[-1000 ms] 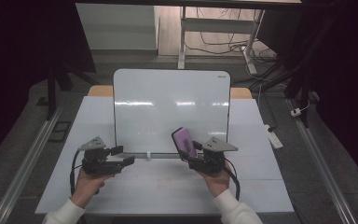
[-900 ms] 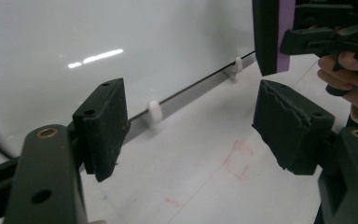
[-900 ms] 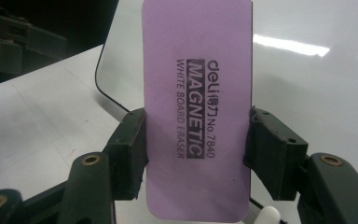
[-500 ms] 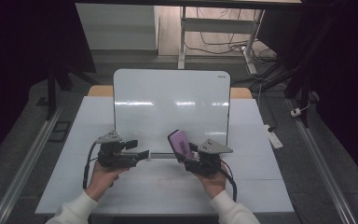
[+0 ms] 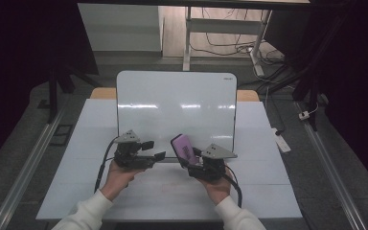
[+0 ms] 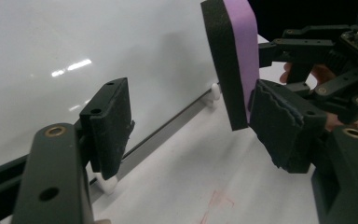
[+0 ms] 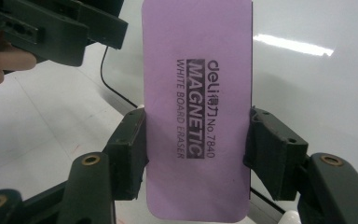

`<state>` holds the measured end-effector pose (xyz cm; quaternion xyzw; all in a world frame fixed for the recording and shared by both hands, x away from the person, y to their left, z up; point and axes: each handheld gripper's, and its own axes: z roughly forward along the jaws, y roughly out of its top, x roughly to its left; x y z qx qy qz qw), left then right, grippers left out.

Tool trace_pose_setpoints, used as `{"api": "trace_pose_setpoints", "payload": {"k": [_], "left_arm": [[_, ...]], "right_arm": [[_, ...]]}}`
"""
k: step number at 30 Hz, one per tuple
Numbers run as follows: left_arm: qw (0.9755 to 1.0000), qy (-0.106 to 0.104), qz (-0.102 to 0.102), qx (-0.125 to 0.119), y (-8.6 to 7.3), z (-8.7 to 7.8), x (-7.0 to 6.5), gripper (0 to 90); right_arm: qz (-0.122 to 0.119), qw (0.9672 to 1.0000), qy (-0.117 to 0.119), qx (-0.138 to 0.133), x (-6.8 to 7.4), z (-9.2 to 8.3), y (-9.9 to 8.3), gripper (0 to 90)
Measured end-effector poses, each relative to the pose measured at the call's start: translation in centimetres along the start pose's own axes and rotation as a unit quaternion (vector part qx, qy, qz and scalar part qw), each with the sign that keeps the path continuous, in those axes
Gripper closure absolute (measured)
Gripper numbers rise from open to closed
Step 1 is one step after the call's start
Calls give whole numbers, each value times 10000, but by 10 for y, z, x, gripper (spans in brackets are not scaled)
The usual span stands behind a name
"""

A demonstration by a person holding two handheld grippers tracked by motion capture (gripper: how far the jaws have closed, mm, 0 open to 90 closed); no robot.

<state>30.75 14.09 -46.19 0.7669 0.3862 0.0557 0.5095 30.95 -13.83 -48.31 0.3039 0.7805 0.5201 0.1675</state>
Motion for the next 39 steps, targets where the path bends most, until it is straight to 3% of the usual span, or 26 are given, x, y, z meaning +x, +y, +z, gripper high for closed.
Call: {"api": "trace_pose_setpoints", "payload": {"k": [7,12,18,22,24,32,39], "left_arm": [[9999,-102,-4,0,5,10,-6,323],[9998,-180,108,63,9,20,-15,334],[9995,-308,66,80,12,28,-18,420],[9997,-225,-20,43,13,27,-18,537],[9995,-287,-90,43,13,27,-17,566],[9996,-290,-63,18,14,24,-19,615],[9999,-104,26,-106,17,12,-17,630]], "right_arm": [[-46,10000,16,-47,4,2,0,411],[-96,9999,15,-46,8,4,-2,411],[-160,9998,73,-59,12,6,-3,411],[-189,9998,52,-72,13,6,-3,410],[-179,9998,65,-81,13,6,-3,410],[-192,9998,83,-68,14,8,-5,403],[-35,9995,205,-226,10,4,-1,332]]}}
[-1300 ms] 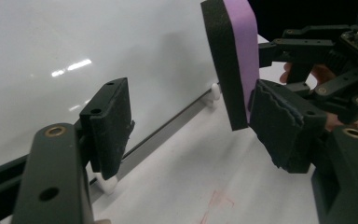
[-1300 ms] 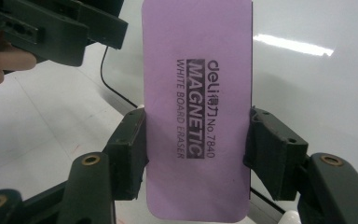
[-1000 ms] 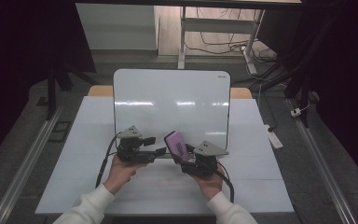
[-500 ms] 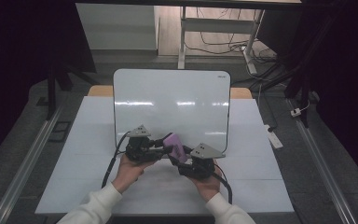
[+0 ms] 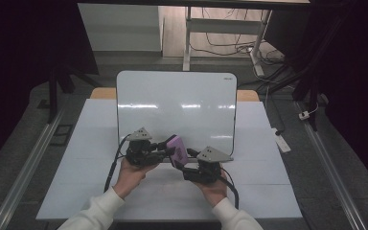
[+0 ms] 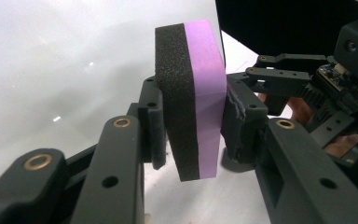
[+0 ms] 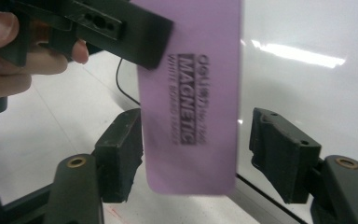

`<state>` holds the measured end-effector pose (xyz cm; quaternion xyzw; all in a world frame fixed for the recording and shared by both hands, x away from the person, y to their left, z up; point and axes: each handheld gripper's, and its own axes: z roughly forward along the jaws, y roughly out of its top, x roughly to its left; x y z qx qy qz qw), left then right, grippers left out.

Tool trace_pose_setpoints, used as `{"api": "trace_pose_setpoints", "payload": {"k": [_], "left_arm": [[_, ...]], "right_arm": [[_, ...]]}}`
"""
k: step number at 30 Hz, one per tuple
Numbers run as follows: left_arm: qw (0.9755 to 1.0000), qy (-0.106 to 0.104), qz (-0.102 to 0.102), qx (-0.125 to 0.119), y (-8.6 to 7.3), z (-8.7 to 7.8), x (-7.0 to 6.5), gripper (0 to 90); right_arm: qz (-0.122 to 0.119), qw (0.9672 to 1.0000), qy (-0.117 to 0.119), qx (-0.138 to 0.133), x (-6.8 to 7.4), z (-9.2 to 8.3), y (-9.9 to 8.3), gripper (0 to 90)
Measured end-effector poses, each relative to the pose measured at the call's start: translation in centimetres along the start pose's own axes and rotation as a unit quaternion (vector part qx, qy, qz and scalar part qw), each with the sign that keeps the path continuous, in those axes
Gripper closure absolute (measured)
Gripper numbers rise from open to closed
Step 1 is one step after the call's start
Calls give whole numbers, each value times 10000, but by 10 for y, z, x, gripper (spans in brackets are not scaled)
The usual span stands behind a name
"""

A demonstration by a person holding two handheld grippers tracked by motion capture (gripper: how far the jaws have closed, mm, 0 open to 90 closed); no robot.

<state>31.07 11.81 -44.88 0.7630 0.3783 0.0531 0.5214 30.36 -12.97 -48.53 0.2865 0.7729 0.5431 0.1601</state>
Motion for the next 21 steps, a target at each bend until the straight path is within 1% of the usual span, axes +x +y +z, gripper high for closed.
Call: {"api": "trace_pose_setpoints", "payload": {"k": [4,7,9,12,14,21], "left_arm": [[9997,233,60,-55,1,-11,5,631],[9993,341,53,-109,2,-20,11,631],[9990,425,51,-159,2,-27,15,631],[9985,512,47,-200,3,-35,20,632],[9982,558,47,-220,3,-40,23,632],[9973,656,19,-317,5,-53,29,632]], "right_arm": [[1,10000,-62,-50,-7,-9,1,309],[16,9998,-210,-14,-17,-19,-1,307],[74,9994,-340,-16,-25,-27,-4,307],[76,9986,-515,8,-39,-41,-10,309],[33,9978,-653,65,-48,-52,-16,311],[131,9953,-948,154,-77,-92,-33,319]]}}
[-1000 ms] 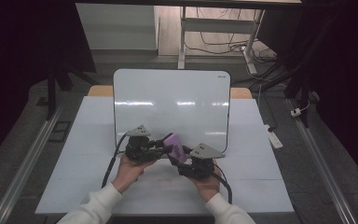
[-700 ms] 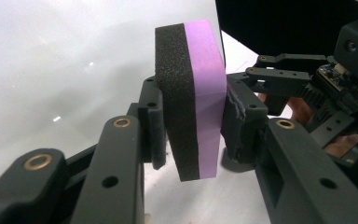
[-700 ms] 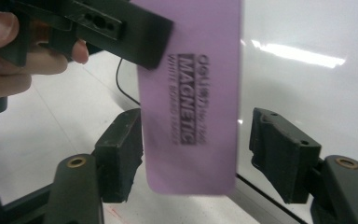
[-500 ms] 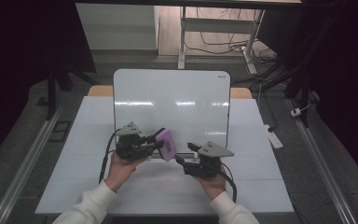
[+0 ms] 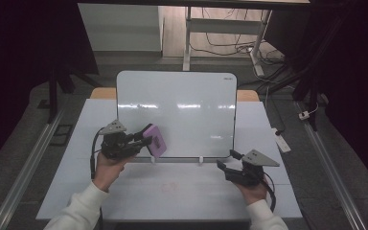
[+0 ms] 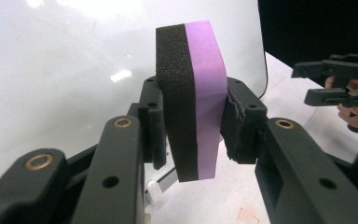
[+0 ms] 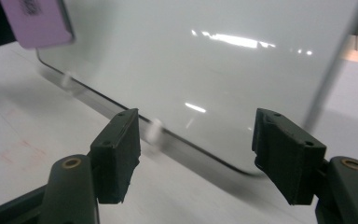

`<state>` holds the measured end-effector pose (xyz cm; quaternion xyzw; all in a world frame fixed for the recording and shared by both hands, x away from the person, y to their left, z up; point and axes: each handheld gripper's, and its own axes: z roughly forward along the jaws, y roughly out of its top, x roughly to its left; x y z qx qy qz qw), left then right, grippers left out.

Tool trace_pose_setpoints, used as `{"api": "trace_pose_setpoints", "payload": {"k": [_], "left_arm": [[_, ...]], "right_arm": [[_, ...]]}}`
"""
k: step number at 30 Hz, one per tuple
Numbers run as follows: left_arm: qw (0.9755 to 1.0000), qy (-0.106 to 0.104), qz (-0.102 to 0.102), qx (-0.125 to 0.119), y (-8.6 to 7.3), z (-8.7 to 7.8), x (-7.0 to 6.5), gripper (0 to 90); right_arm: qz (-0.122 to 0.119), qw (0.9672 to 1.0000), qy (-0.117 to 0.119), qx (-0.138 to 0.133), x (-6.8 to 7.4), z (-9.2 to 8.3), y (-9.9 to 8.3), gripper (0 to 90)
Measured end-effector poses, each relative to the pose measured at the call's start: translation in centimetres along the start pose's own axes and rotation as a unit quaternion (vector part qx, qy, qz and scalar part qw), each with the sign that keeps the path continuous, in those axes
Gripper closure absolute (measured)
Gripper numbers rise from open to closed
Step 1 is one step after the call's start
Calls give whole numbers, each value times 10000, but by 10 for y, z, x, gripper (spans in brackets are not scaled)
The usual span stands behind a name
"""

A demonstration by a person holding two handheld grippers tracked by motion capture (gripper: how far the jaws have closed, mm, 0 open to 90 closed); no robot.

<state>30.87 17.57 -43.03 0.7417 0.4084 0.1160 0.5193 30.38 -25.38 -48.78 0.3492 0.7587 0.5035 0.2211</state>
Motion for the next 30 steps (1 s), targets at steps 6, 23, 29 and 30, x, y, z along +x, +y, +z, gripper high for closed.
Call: {"api": "trace_pose_setpoints", "payload": {"k": [6,23,29,30], "left_arm": [[9999,106,0,-86,4,-10,2,632],[9975,597,-114,-353,39,-38,25,631],[9960,827,-134,-305,66,-36,37,631],[9957,865,-140,-295,70,-36,39,630]], "right_arm": [[-48,9995,-251,161,-15,-15,-11,323],[-376,9976,-315,489,-14,-7,-16,322],[-332,9976,-346,496,-16,-7,-16,322],[-327,9976,-349,496,-16,-7,-16,322]]}}
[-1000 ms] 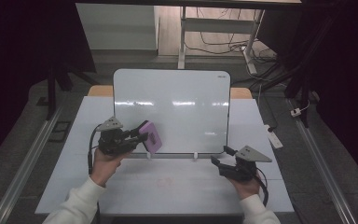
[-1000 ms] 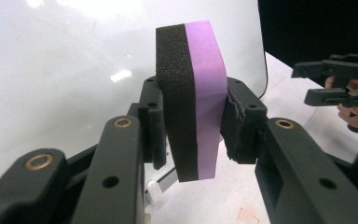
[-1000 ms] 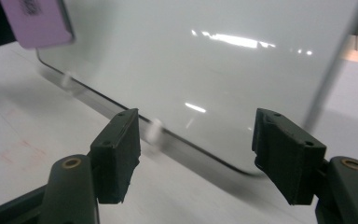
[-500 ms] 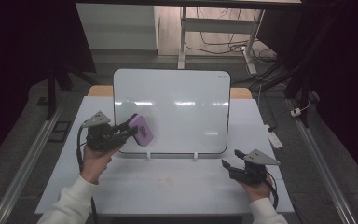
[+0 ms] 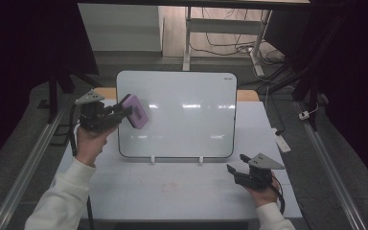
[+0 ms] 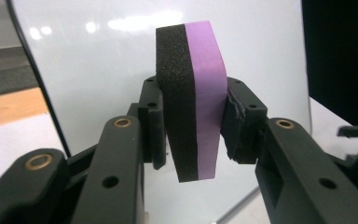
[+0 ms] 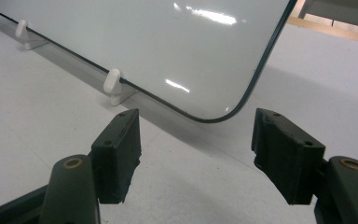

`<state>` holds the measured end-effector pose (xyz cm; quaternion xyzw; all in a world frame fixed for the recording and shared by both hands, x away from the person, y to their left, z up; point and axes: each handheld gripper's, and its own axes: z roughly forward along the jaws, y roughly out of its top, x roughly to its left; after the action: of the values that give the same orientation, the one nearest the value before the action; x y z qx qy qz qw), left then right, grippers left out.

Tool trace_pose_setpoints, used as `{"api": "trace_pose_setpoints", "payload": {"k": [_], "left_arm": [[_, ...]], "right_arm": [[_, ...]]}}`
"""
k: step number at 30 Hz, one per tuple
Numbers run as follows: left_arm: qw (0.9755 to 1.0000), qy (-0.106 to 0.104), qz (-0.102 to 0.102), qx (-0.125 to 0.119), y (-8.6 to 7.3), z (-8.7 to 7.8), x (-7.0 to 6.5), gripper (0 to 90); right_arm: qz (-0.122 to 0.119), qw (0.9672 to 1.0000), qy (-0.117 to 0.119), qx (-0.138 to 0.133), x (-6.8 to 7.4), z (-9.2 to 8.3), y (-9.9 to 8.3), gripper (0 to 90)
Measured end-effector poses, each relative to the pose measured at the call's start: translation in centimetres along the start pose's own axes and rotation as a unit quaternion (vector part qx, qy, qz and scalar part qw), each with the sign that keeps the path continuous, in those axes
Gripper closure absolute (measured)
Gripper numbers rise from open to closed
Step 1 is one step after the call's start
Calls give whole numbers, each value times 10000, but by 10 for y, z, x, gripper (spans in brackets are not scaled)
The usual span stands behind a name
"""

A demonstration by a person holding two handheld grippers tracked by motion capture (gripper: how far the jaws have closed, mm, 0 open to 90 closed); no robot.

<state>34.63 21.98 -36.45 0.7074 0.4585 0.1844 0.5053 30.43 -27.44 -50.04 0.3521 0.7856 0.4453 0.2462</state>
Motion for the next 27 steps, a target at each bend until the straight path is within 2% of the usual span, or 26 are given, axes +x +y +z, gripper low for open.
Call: {"api": "trace_pose_setpoints", "payload": {"k": [10,16,21,27], "left_arm": [[9993,358,-51,56,24,12,13,629],[9991,367,-185,70,36,21,16,620],[9990,346,-272,10,46,38,15,618],[9980,627,-84,39,51,55,6,625]], "right_arm": [[16,10000,-19,25,0,1,0,322],[5,10000,-35,39,0,1,-1,322],[6,10000,-36,48,0,2,-1,322],[1,10000,-36,50,-1,2,-1,321]]}}
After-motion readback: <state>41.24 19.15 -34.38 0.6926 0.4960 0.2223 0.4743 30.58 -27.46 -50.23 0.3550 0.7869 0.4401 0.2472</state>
